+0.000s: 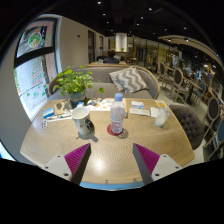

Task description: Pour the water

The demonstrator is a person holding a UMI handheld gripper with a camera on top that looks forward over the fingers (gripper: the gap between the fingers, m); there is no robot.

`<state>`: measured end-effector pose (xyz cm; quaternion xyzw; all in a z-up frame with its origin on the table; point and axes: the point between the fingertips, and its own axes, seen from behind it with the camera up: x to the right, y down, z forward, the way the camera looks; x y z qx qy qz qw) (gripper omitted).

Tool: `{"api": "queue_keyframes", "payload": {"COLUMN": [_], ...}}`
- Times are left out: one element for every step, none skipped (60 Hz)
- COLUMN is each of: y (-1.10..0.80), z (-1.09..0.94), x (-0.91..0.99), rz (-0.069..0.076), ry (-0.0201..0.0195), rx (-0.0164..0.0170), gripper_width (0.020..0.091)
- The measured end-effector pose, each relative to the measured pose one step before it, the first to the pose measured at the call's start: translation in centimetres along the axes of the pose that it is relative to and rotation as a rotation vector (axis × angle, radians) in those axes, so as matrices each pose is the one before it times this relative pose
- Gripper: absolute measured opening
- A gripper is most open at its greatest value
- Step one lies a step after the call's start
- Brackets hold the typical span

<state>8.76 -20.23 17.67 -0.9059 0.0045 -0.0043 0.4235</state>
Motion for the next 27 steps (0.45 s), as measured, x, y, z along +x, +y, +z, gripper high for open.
{"api": "queue_keyframes", "payload": {"y": [0.158,0.129,0.118,0.105,0.097,0.081,0.052,0.015,0.04,0.054,0.048,-0.133,0.034,-0.001,-0.007,0.013,-0.014,-0.004,-0.028,-0.01,0.014,0.003,0.02,-0.004,-0.026,-0.019,-0.043], "z": [-0.706,-0.561,-0.541,-0.501,-0.473,-0.436,-0.409,-0.358,-0.292,-0.256,-0.197,-0.009,-0.129,-0.163,-0.109,-0.083,-0.088,-0.075,-0.043,-0.064,-0.066,-0.079,-0.048,-0.082,-0.066,-0.007,0.02], "x": [-0.046,-0.061,-0.021,-0.04,-0.024,-0.016,-0.044,-0.056,-0.062,-0.062,-0.064,-0.131,-0.103,-0.044,0.039,0.051,0.06,0.033,0.001,-0.015,-0.061,-0.06,-0.033,-0.099,-0.093,-0.092,-0.131], "rz": [0.0005,0.0006,0.0004,0.0009,0.0016,0.0021,0.0019,0.0009,0.0001,-0.0012,-0.0035,-0.0057,-0.0053,-0.003,-0.0011,0.0002,-0.0001,-0.0006,-0.0009,0.0001,0.0021,0.0031,0.0038,0.0037,0.0036,0.0036,0.0031], "ry": [0.00747,0.00621,0.00606,0.00588,0.00592,0.00505,0.00415,0.0032,0.00314,0.00308,0.00209,0.00149,0.00111,0.00274,0.00395,0.00476,0.00437,0.00337,0.00239,0.00179,0.00086,-0.0011,-0.00174,-0.00098,-0.00075,-0.0011,-0.00164], "rx": [-0.00129,0.00057,0.00128,0.00117,0.00086,0.00193,0.00304,0.00334,0.00189,0.00068,-0.00012,-0.00247,0.00058,0.00113,0.0019,0.00214,0.00175,0.00104,0.00075,-0.00017,-0.00109,-0.00108,-0.00143,0.00049,-0.00091,-0.00224,-0.00304], "gripper_width": [0.0854,0.0852,0.0853,0.0855,0.0854,0.0853,0.0853,0.0854,0.0854,0.0854,0.0855,0.0856,0.0856,0.0854,0.0856,0.0854,0.0853,0.0854,0.0851,0.0854,0.0854,0.0853,0.0854,0.0855,0.0854,0.0852,0.0855]}}
